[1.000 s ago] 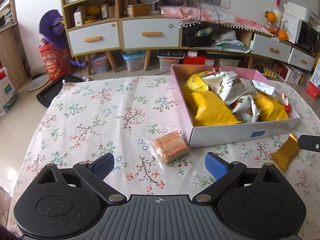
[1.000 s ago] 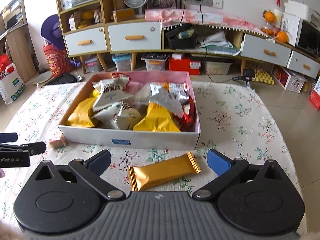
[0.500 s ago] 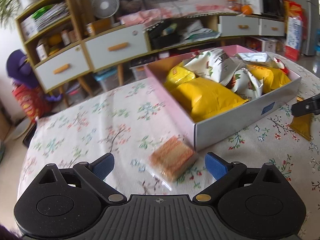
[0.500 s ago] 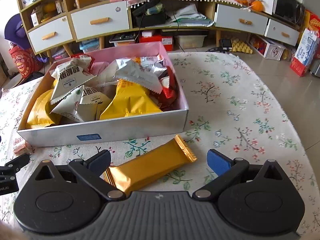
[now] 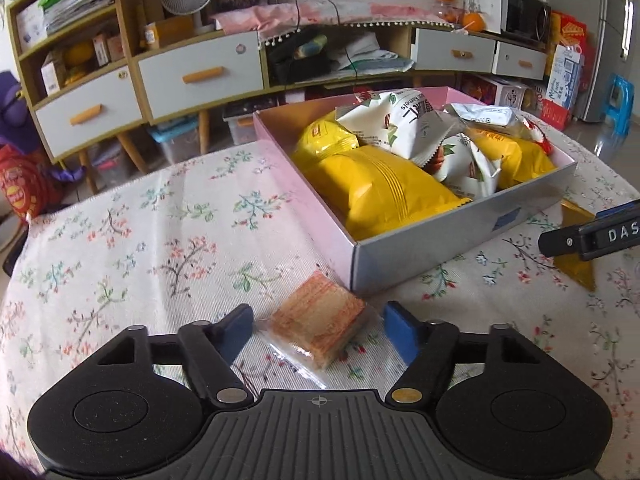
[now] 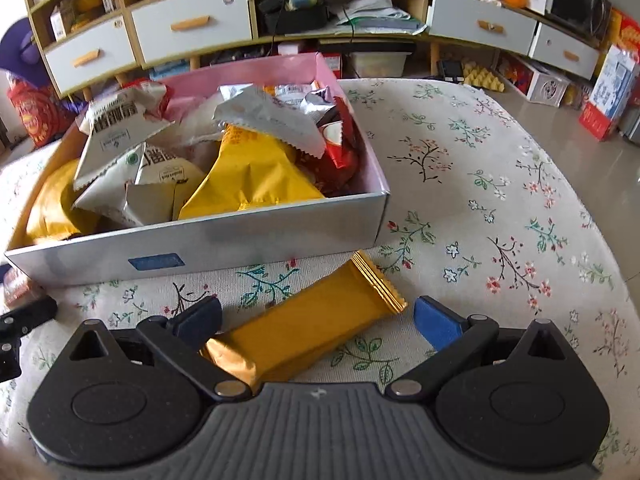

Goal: Organize snacks
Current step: 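Grasp the orange wafer cake with the left tool while the right grasps the gold bar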

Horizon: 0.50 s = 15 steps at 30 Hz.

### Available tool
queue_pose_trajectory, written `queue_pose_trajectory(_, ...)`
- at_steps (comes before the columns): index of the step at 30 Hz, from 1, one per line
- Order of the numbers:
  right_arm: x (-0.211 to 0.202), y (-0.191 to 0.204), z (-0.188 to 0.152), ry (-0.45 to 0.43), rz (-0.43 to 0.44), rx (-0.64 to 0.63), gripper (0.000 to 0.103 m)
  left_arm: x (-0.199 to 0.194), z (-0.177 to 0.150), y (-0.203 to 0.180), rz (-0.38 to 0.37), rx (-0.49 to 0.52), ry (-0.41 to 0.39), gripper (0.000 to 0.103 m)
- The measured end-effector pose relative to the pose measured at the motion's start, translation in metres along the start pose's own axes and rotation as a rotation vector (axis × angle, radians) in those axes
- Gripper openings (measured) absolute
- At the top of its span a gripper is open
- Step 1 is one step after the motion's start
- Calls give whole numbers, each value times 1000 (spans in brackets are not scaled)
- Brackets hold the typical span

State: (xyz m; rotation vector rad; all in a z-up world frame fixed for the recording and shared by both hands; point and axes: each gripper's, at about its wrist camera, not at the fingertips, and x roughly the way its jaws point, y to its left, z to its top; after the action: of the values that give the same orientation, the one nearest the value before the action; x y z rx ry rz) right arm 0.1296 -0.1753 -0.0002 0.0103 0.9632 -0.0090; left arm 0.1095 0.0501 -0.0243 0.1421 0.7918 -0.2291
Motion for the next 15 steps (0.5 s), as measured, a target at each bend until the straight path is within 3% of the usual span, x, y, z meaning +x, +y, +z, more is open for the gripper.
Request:
queue_pose_trajectory(9,-6,-8,-6,1,50,-87,100,-12,-3,-9,7,-62,55,45)
queue_pose_trajectory(15,-11,-20,-12,-7,110,-182,99,-19,-2,-31,-11,-80,112,44)
